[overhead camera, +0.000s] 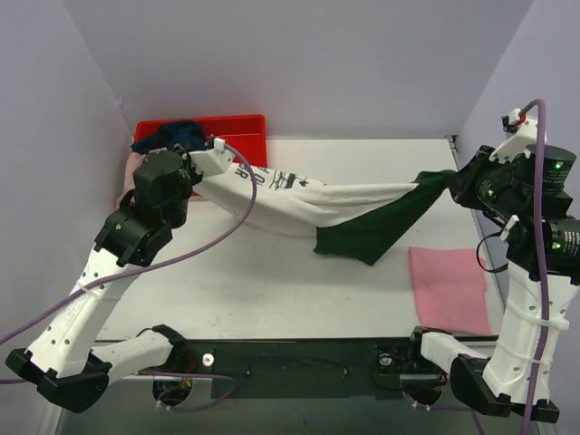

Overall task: Fold and stack the t-shirts
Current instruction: Flatten out the tshirt

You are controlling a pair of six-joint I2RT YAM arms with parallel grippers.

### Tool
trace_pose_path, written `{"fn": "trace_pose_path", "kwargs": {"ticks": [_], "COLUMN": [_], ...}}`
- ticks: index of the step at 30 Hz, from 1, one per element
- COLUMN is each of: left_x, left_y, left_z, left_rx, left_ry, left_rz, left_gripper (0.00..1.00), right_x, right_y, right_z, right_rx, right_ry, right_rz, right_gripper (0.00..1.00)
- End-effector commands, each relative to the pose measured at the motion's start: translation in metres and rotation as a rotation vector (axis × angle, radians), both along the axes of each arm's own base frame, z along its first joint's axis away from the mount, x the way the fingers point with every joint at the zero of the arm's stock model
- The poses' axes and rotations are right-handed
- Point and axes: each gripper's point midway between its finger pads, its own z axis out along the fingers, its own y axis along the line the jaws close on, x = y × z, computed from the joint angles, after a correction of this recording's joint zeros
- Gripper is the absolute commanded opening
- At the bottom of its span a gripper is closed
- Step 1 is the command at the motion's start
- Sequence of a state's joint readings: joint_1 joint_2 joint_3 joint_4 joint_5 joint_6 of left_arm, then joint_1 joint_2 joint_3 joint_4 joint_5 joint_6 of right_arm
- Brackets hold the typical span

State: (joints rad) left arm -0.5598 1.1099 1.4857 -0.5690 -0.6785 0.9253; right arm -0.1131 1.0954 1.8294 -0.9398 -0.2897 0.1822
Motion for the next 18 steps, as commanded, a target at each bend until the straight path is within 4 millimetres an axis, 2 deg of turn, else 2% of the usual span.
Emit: {"fn": "trace_pose_path", "kwargs": {"ticks": [1,4,8,9,10,12,13,14,15,16,17,18], "left_x": [-0.006,0.000,0.007,0.005,0.003,-0.005,-0.011,-0.015,-0.024,-0.028,-0.038,-0.044], "left_y": [0.010,0.003,0.000,0.001,0.003,0.014,0.021,0.027,0.034,0.036,0.042,0.043], "left_z": [-0.011,-0.016,-0.021,-0.022,-0.017,0.005,0.031,0.043,0.074,0.085,0.110,0.121], "left_rx": [0.041,0.021,-0.033,-0.036,-0.057,-0.105,-0.148,-0.176,-0.227,-0.255,-0.307,-0.337], "left_ry": [-0.013,-0.002,0.015,0.021,0.005,-0.057,-0.120,-0.154,-0.228,-0.257,-0.313,-0.339], "left_rz": [0.021,0.005,0.010,0.012,0.020,0.068,0.083,0.109,0.116,0.119,0.117,0.108], "left_gripper": [0.00,0.00,0.00,0.00,0.00,0.00,0.00,0.00,0.00,0.00,0.00,0.00], "right_x": [0.000,0.014,0.032,0.030,0.027,0.010,0.002,-0.010,-0.020,-0.034,-0.040,-0.053], "right_y": [0.005,0.010,0.012,0.013,0.013,0.017,0.017,0.017,0.015,0.015,0.013,0.014], "right_z": [0.011,0.007,0.013,0.021,0.019,0.037,0.049,0.060,0.078,0.098,0.105,0.120], "right_rx": [0.029,0.073,0.104,0.107,0.109,0.097,0.084,0.069,0.047,0.030,0.019,0.007], "right_ry": [-0.027,0.007,0.021,0.005,0.024,-0.035,-0.079,-0.125,-0.186,-0.257,-0.285,-0.344], "right_rz": [0.021,0.044,0.054,0.052,0.053,0.069,0.069,0.061,0.051,0.045,0.030,0.029], "right_gripper": [0.00,0.00,0.00,0.00,0.00,0.00,0.00,0.00,0.00,0.00,0.00,0.00]}}
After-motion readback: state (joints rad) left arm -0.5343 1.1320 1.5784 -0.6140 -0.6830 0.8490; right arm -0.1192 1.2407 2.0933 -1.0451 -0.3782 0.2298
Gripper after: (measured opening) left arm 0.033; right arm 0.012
